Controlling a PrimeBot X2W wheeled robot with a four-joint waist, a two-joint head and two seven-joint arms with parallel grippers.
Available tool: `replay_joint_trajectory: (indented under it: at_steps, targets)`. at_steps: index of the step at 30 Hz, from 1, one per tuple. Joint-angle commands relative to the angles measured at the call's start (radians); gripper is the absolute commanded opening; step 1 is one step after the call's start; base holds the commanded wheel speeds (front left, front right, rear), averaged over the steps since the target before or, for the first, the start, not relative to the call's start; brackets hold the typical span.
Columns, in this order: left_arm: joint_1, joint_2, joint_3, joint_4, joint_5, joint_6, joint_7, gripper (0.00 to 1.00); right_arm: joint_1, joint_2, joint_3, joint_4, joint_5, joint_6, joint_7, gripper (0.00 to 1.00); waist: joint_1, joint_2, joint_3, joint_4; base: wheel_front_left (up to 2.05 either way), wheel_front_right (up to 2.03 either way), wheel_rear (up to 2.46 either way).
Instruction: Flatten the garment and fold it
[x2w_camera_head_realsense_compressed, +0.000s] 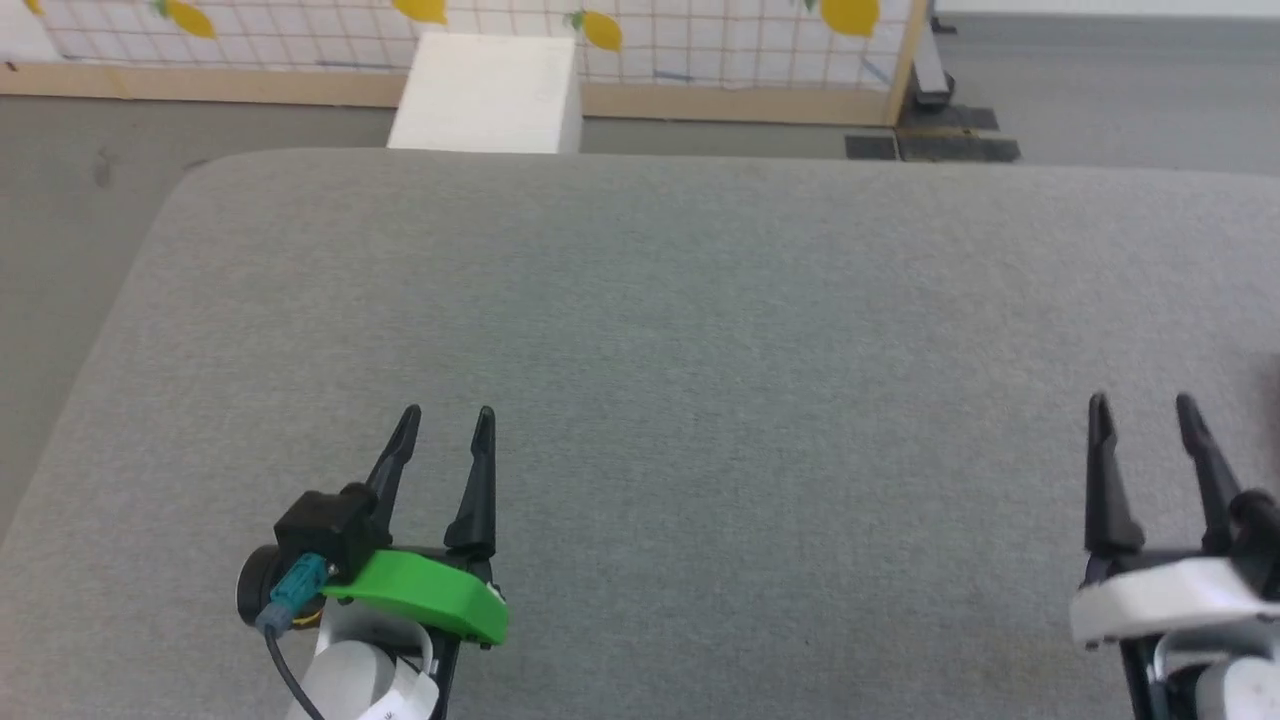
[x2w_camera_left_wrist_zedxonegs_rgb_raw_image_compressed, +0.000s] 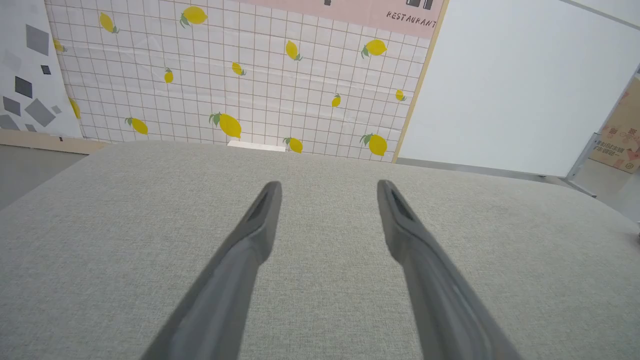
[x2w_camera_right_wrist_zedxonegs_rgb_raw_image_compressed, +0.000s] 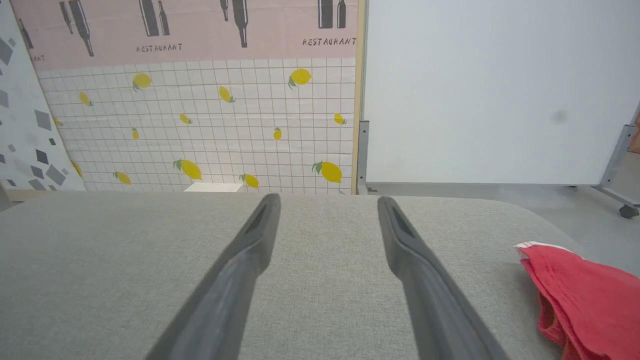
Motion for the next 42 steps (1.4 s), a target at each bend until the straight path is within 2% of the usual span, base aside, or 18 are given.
replay_joint_trajectory:
  at_steps: [1,6,9,39,40,42]
  targets:
    - [0.014,-0.004,0.004,0.002,-0.011,-0.002,-0.005,1.0,0.031,0.007,0.001,-0.014,-0.014,-0.002,-0.012,1.0,0.0001,0.0,-0.025,0.026,0.0,0.0,0.0]
    - [0.028,-0.005,-0.002,0.003,-0.033,0.01,-0.005,1.0,0.101,0.015,0.013,-0.039,-0.032,-0.002,-0.024,1.0,0.0001,0.0,-0.036,0.04,0.0,0.0,0.0]
    - [0.04,-0.005,-0.012,0.006,-0.049,0.022,-0.005,1.0,0.139,0.016,0.022,-0.042,-0.003,-0.002,-0.03,1.0,0.0001,0.0,-0.041,0.053,0.0,0.0,0.0]
    - [0.034,-0.005,-0.028,0.014,-0.072,0.033,-0.005,1.0,0.133,0.016,0.039,-0.042,0.042,-0.002,-0.036,1.0,0.0001,0.0,-0.019,0.06,0.0,0.0,0.0]
    - [0.035,-0.005,-0.028,0.016,-0.073,0.032,-0.005,0.0,0.133,0.016,0.039,-0.042,0.044,-0.002,-0.036,0.0,0.0001,0.0,-0.02,0.06,0.0,0.0,0.0]
    - [0.033,-0.002,-0.028,0.014,-0.06,0.028,0.001,0.0,0.134,0.013,0.037,-0.038,0.036,0.0,-0.029,0.0,0.0001,0.0,-0.02,0.06,0.0,0.0,0.0]
